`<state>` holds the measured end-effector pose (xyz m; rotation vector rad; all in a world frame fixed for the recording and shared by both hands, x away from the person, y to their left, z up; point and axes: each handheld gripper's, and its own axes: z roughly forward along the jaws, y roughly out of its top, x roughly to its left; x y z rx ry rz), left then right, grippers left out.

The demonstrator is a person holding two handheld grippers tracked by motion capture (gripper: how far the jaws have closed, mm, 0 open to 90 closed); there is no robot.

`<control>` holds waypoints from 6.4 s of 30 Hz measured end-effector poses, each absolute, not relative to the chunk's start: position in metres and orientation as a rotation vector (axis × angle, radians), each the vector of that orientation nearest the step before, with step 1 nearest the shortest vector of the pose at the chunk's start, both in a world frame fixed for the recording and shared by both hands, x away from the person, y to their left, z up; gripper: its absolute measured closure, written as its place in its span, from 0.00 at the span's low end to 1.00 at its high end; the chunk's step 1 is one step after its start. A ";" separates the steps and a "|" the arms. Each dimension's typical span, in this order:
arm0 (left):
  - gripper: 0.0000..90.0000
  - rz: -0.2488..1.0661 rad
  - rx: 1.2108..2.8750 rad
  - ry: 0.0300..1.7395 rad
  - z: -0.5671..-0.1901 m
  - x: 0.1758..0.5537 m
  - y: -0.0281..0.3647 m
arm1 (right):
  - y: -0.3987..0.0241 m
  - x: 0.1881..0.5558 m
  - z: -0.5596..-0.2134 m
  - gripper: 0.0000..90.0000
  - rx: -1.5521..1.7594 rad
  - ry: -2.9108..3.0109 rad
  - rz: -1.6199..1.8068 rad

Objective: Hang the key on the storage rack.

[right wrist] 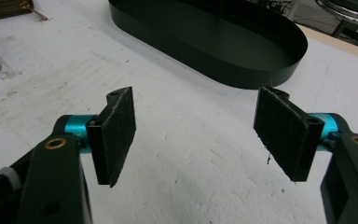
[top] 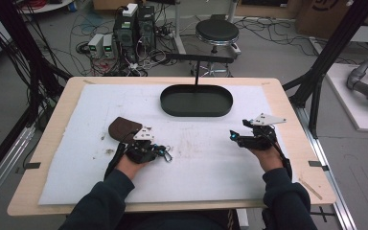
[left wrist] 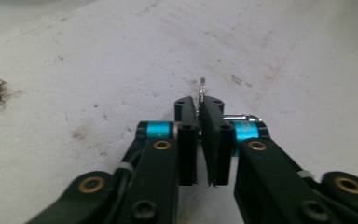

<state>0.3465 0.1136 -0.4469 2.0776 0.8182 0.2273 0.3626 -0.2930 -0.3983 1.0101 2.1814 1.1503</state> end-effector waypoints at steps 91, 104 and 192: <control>0.95 0.468 2.236 0.675 -0.442 0.381 0.118 | -0.296 0.365 -0.398 0.33 1.032 2.173 1.178; 0.98 0.395 2.134 0.754 -0.436 0.383 0.125 | -0.296 0.365 -0.398 0.33 1.032 2.172 1.178; 0.56 0.591 1.811 0.880 -0.317 0.563 0.107 | -0.318 0.361 -0.400 0.33 1.089 2.124 1.263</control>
